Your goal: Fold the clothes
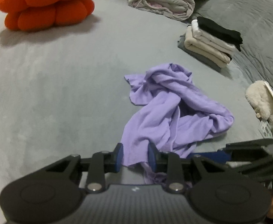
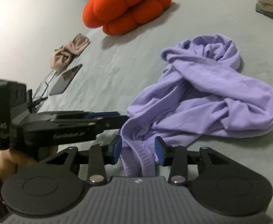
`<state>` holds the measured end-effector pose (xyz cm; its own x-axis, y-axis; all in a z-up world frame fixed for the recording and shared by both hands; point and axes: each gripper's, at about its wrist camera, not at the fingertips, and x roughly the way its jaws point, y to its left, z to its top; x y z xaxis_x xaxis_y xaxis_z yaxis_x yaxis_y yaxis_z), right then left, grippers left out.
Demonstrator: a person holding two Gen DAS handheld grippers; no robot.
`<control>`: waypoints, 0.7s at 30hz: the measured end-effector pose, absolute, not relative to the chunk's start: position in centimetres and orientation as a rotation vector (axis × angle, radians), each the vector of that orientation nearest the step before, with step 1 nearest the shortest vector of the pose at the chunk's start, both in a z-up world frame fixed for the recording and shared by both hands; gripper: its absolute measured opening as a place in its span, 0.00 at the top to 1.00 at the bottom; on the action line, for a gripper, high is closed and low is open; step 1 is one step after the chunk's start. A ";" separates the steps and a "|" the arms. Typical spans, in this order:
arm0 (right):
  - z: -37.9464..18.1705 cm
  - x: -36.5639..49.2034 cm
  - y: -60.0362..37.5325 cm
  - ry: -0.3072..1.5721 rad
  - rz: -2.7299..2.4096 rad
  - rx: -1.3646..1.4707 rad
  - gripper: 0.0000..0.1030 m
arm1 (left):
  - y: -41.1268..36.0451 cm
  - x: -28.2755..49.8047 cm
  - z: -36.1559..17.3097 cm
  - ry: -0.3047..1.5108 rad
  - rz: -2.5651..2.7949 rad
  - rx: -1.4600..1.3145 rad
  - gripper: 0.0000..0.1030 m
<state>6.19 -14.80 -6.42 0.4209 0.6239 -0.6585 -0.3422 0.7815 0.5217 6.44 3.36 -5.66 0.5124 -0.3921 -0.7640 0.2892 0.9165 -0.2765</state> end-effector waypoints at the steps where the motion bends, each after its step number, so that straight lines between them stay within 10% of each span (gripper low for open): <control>1: -6.5 6.1 -14.5 0.961 0.623 0.319 0.58 | 3.3 6.5 -5.8 0.952 -0.409 -0.126 0.76; 14: -6.7 4.8 -11.5 0.921 0.621 0.149 0.51 | 3.3 6.1 -5.1 0.960 -0.538 -0.319 0.91; 21: -7.2 5.0 -12.7 0.924 0.553 0.161 0.86 | 3.6 6.1 -4.8 0.941 -0.533 -0.337 0.91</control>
